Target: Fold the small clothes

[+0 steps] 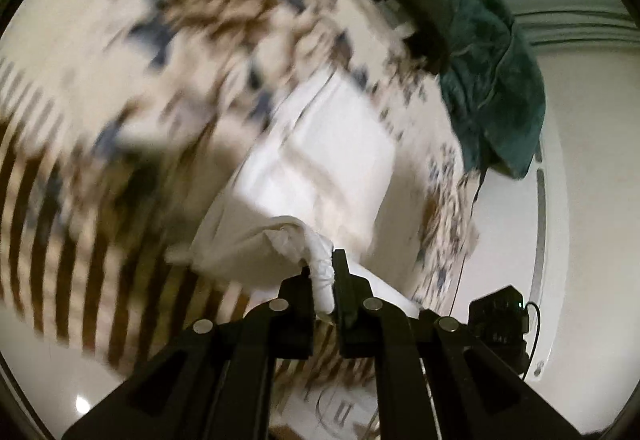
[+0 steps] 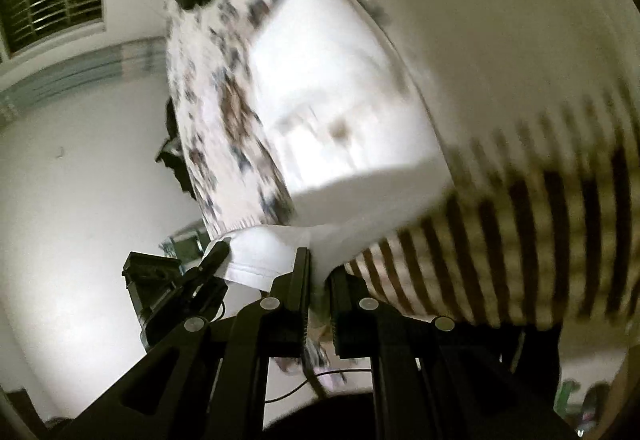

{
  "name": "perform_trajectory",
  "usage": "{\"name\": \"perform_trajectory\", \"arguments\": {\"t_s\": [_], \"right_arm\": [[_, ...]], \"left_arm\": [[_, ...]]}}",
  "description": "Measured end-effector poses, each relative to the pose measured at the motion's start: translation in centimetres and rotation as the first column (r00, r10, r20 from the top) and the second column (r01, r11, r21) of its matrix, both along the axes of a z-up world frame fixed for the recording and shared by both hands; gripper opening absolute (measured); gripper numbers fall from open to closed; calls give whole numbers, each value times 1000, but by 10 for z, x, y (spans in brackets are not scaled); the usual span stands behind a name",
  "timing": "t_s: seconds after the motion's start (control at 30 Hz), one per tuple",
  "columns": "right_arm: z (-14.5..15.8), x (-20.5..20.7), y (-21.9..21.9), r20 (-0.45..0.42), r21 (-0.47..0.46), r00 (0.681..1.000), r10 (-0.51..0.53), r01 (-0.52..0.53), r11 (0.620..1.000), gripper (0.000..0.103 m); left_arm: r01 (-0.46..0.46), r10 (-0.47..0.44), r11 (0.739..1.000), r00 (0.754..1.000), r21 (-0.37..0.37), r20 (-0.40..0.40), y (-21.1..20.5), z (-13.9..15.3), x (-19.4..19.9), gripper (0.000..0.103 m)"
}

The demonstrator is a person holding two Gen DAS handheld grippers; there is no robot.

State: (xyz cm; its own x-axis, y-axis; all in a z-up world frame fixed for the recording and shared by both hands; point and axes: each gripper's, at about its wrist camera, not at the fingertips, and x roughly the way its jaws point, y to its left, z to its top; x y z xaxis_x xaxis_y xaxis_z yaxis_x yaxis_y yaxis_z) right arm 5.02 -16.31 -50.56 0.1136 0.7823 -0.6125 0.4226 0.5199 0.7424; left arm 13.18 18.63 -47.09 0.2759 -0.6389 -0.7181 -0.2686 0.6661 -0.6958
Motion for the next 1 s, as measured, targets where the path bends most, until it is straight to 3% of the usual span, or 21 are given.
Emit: {"name": "perform_trajectory", "arguments": {"t_s": [0.17, 0.27, 0.33, 0.37, 0.4, 0.43, 0.47, 0.53, 0.63, 0.7, 0.77, 0.8, 0.83, 0.87, 0.9, 0.93, 1.0], "right_arm": [[-1, 93, -6, 71, -40, 995, -71, 74, 996, 9], [-20, 147, -18, 71, -76, 990, -121, 127, 989, 9], [-34, 181, -24, 64, -82, 987, -145, 150, 985, 12], [-39, 189, -27, 67, -84, 985, -159, 164, 983, 20], [-43, 199, -30, 73, -77, 982, -176, 182, 980, 30], [-43, 208, -35, 81, -69, 977, -197, 203, 977, 58], [-41, 209, -38, 95, -66, 974, -208, 214, 974, 74], [-34, 210, -46, 138, -96, 968, -211, 225, 970, 75], [-38, 206, -47, 125, -166, 981, -151, 171, 971, 75], [-43, 204, -41, 115, -214, 990, -86, 109, 971, 75], [-52, 208, -27, 99, -281, 995, 8, 20, 960, 75], [-58, 212, -19, 83, -316, 995, 61, -32, 948, 73], [-62, 215, -13, 75, -336, 993, 90, -59, 940, 57], [-67, 219, -6, 69, -362, 991, 118, -85, 928, 23], [-72, 225, -2, 55, -390, 989, 136, -104, 915, 9], [-74, 228, -1, 51, -406, 990, 133, -101, 908, 7], [-72, 236, -8, 77, -424, 994, 77, -37, 905, 2]], "left_arm": [[6, -6, 1000, 999, 8, 33, -15, -20, 96, 5], [-23, 23, 1000, 999, -15, -31, -18, -49, 152, 7], [-44, 40, 998, 995, -38, -87, -16, -66, 185, 14], [-53, 49, 997, 995, -51, -91, -13, -68, 193, 32], [-72, 67, 995, 995, -74, -69, -8, -66, 201, 59], [-81, 77, 993, 996, -81, -47, -4, -62, 203, 67], [-89, 87, 993, 996, -83, -23, 2, -57, 203, 69], [-73, 73, 997, 997, -40, -11, 8, -52, 201, 69], [-2, 3, 995, 1000, 99, -12, 8, -53, 196, 69], [91, -86, 981, 996, 170, -38, -3, -63, 196, 69], [195, -186, 951, 981, 238, -61, -20, -75, 198, 69], [227, -217, 936, 974, 269, -68, -27, -79, 199, 67], [255, -247, 920, 967, 298, -64, -35, -83, 202, 67], [266, -265, 910, 963, 316, -48, -40, -85, 205, 48], [270, -275, 911, 961, 312, -27, -45, -86, 210, 9], [278, -284, 910, 958, 307, -24, -48, -86, 216, 2], [254, -270, 913, 963, 319, 4, -47, -84, 227, 4]]}}
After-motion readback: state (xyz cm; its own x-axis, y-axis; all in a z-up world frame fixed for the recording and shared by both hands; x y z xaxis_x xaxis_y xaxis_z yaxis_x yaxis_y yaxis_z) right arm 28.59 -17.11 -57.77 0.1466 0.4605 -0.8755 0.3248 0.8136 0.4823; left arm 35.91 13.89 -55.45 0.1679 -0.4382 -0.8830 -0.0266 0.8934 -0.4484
